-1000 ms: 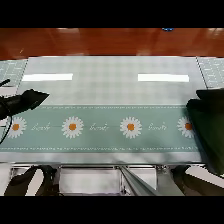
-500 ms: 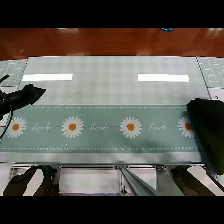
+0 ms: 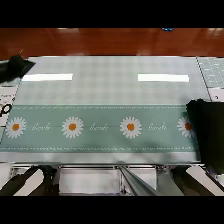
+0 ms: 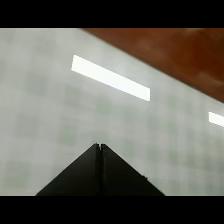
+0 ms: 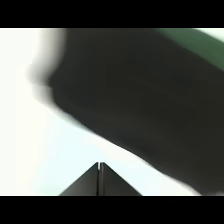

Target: Fold the shirts.

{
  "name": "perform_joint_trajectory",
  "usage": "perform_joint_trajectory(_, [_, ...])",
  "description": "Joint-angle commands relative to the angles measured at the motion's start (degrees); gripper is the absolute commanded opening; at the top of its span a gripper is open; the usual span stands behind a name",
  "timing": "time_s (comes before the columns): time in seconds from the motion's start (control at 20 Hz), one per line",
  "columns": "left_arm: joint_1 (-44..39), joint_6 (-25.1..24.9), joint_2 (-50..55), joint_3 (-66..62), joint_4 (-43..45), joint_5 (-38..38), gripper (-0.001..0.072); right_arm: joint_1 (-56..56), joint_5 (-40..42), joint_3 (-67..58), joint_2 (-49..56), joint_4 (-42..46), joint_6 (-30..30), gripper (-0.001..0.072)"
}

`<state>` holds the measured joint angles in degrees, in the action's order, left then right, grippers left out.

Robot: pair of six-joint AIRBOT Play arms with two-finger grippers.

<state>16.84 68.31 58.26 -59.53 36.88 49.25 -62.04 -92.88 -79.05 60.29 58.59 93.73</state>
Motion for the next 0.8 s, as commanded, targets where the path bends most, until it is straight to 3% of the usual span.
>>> perform_joint_trajectory(0.0, [-6.47, -0.13, 6.67, -14.82, -3.58, 7.52, 0.0016, 21.44, 21.64, -2.38, 1.16, -20.90, -8.33, 0.0023])
perform_joint_trajectory(0.05, [-10.29, 0.11, 7.87, -17.11, -0.76, 7.78, 0.0016, 32.50, 24.87, -2.38, 1.77, -13.77, -9.03, 0.0023])
perform_joint_trajectory(0.1, [-14.69, 5.70, 8.96, -18.84, 8.59, 7.85, 0.0015, 42.64, 26.51, -2.38, 3.13, -4.42, -7.58, 0.0023])
perform_joint_trajectory(0.2, [-22.49, 22.27, 10.29, -18.71, 31.45, 9.97, 0.0017, 60.22, 25.62, -2.36, 7.85, 14.36, -2.08, 0.0023])
perform_joint_trajectory(0.25, [-25.51, 25.88, 10.97, -17.31, 38.75, 12.41, 0.0018, 66.23, 22.84, -2.36, 10.88, 25.86, 1.49, 0.0023])
perform_joint_trajectory(0.35, [-27.65, 29.40, 11.76, -13.05, 41.33, 14.47, 0.0017, 71.80, 13.86, -2.36, 17.07, 41.57, 5.86, 0.0022])
perform_joint_trajectory(0.5, [-27.10, 30.95, 12.22, -11.74, 40.96, 14.51, 0.0017, 72.39, 9.18, -2.36, 23.08, 39.43, 5.42, 0.0022])
perform_joint_trajectory(0.75, [-27.10, 27.71, 12.15, -11.72, 41.40, 15.80, 0.0018, 72.37, 9.40, -2.38, 24.24, 37.59, 5.55, 0.0023])
